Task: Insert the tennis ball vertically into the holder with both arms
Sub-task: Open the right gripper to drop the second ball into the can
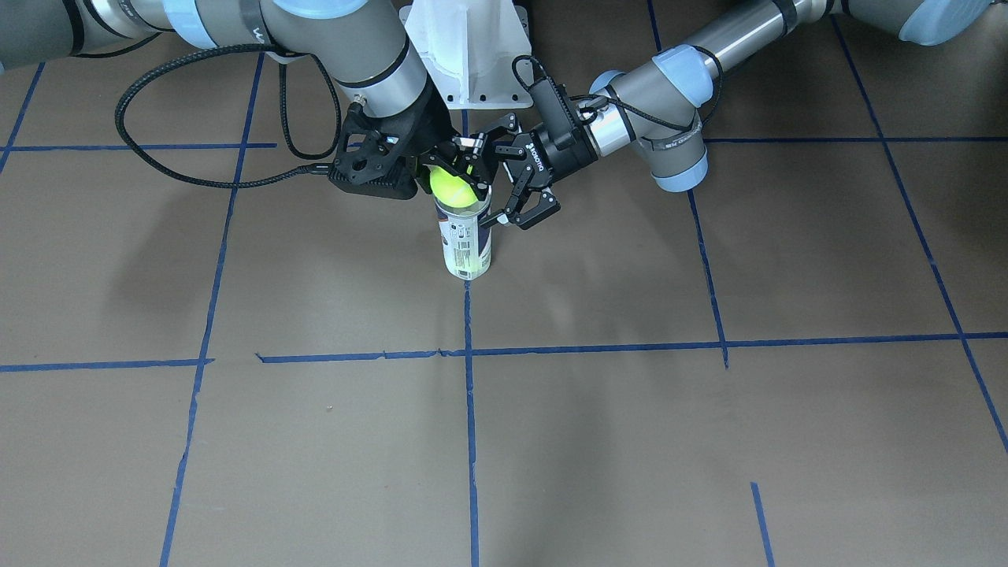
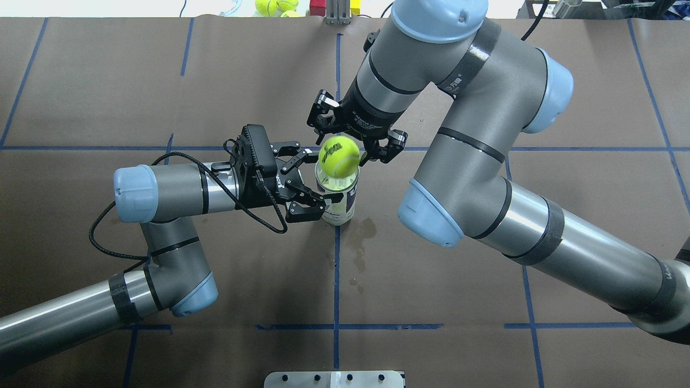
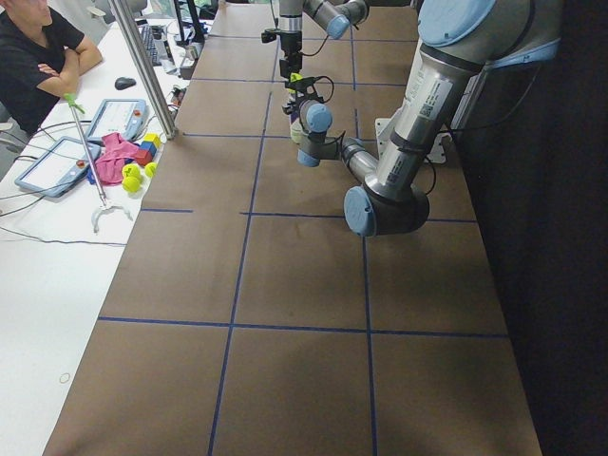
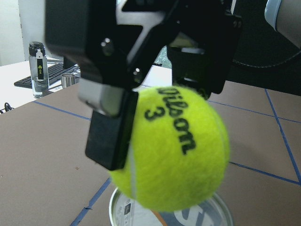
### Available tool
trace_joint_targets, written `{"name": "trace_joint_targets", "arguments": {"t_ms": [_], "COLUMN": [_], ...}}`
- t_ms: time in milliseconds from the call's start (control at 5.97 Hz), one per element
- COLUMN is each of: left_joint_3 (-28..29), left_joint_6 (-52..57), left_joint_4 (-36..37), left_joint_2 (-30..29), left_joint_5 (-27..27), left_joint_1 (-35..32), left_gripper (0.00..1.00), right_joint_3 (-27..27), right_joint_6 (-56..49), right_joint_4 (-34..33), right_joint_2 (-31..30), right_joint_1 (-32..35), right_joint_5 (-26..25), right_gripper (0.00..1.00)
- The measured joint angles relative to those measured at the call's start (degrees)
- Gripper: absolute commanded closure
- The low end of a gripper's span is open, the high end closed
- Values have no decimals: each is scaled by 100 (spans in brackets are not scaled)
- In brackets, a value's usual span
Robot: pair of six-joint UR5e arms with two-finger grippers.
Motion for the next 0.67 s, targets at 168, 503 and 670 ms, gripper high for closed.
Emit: {"name": "trace_joint_targets", "arguments": {"t_ms": [168,503,670], "left_joint_3": [-1,-1,-14], "left_joint_6": [0,0,0], "left_joint_4": [3,21,22], "left_joint_2": [-2,0,40], "left_joint_5": [0,0,-3], "left_joint_1": [4,-39,-105], "left_gripper": [1,0,0], "right_joint_3": [0,236,451], "right_joint_6": [1,-31,-190], "right_joint_4": [-1,0,4], "right_joint_2": [0,-218,-557], "right_joint_1": [-8,104,344], "right_joint_5": [1,27,43], "right_gripper": [0,0,0]}}
